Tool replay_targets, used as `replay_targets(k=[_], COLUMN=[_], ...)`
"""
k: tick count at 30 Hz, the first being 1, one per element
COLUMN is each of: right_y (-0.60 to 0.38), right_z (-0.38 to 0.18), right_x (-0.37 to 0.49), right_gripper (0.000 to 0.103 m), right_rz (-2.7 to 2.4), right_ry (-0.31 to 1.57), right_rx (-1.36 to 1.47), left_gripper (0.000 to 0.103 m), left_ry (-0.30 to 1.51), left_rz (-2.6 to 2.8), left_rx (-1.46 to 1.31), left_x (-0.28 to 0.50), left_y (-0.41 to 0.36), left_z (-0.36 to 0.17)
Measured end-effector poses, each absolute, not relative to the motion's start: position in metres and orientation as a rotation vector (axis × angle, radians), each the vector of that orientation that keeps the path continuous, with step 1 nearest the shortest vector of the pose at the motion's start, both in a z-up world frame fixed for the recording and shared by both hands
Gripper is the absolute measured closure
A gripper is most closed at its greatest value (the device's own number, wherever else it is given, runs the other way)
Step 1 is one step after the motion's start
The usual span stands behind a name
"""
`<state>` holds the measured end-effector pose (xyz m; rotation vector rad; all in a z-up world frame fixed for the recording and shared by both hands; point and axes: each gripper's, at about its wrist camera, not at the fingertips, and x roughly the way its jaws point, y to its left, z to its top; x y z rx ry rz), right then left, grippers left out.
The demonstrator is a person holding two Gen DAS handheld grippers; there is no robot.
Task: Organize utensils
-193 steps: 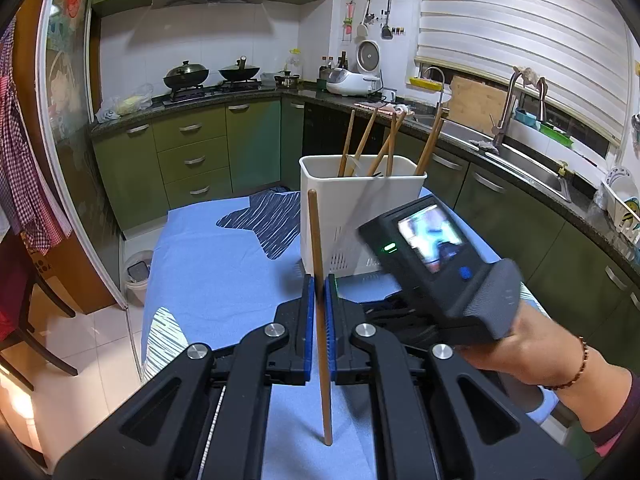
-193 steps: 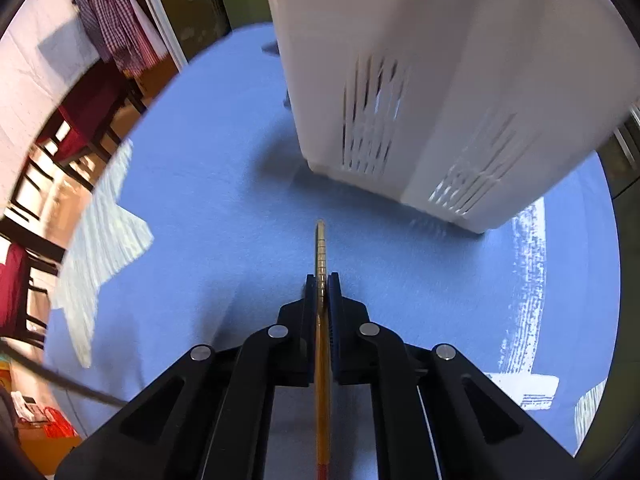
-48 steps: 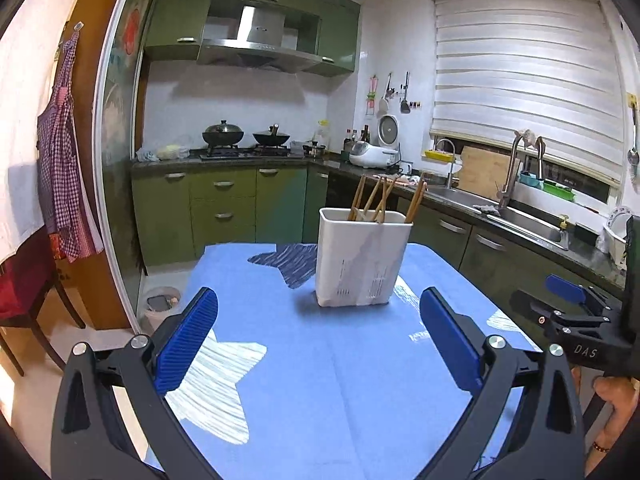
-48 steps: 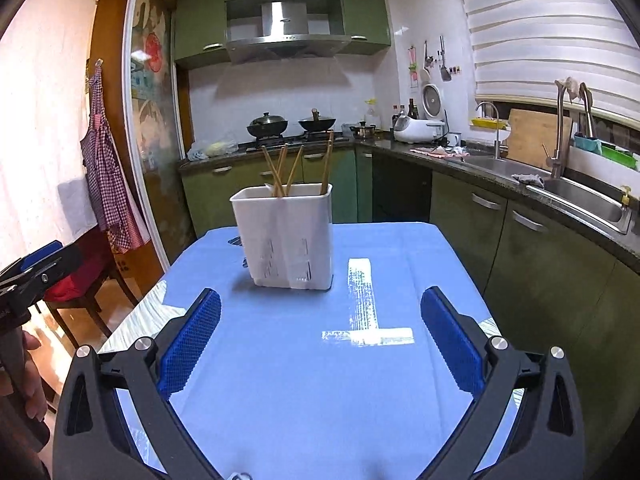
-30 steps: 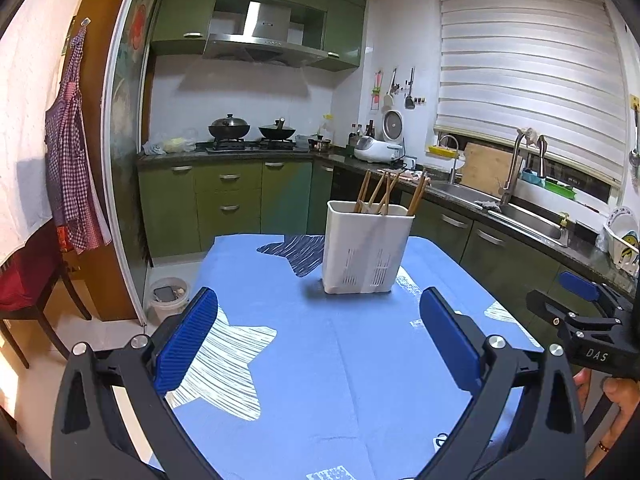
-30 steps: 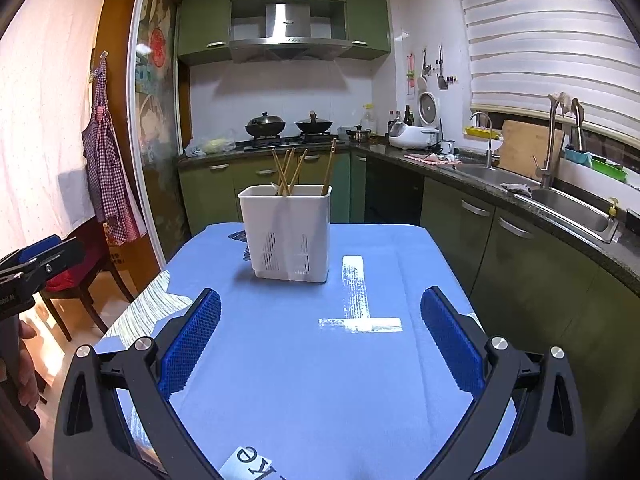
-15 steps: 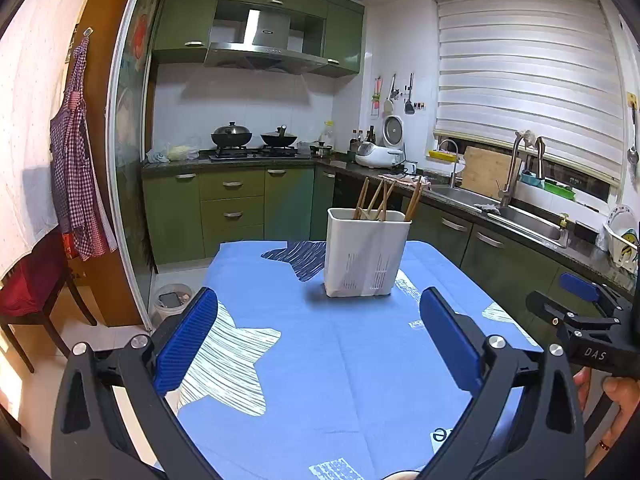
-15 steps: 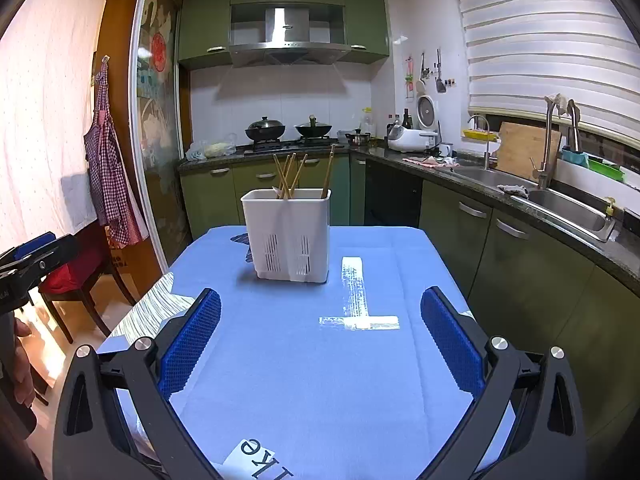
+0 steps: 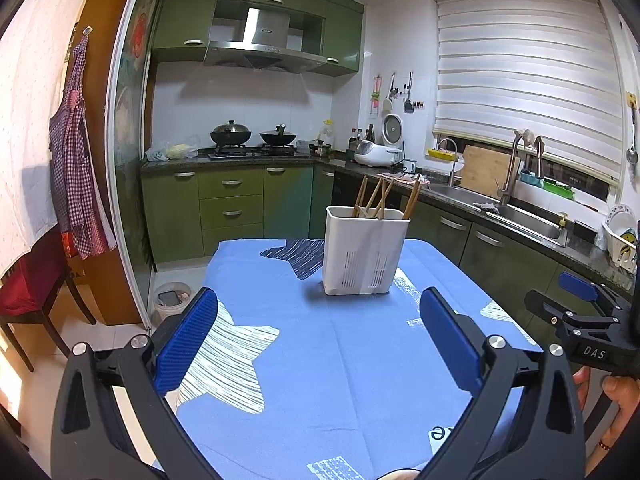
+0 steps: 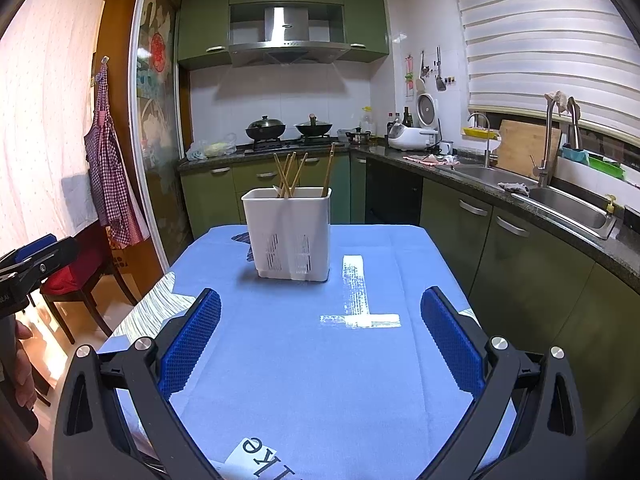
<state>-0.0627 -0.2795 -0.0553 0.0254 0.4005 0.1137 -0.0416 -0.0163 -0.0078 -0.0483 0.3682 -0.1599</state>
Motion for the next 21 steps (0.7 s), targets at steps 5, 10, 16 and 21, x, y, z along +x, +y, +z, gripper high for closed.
replay_targets(k=[5, 10, 16, 21], right_y=[-0.2785, -0.2778, -0.2769, -0.2769], right_z=[-0.0552, -0.0549, -0.0553, -0.0555], right_x=[-0.0626, -0.0624, -0.0621, -0.0621], right_gripper=[0.005, 0.005, 0.005, 0.005], right_rz=[0.116, 0.122, 0.122, 0.123], right_ry=[0.402, 0.403, 0.404, 0.405], right_rx=[0.026, 0.03, 0.03, 0.032], left_gripper=[0.007, 0.007, 0.007, 0.007], left_ry=[0.371, 0.374, 0.39, 0.399], left_rz=[-0.162, -0.157, -0.143, -0.134], left_rx=[-0.054, -0.061, -0.084, -0.088], left_x=[-0.0422, -0.0419, -0.0404, -0.0388], left_y=[-0.0154, -0.0162, -0.0135, -0.0124], left_z=[-0.0085, -0.0085, -0.0083, -0.008])
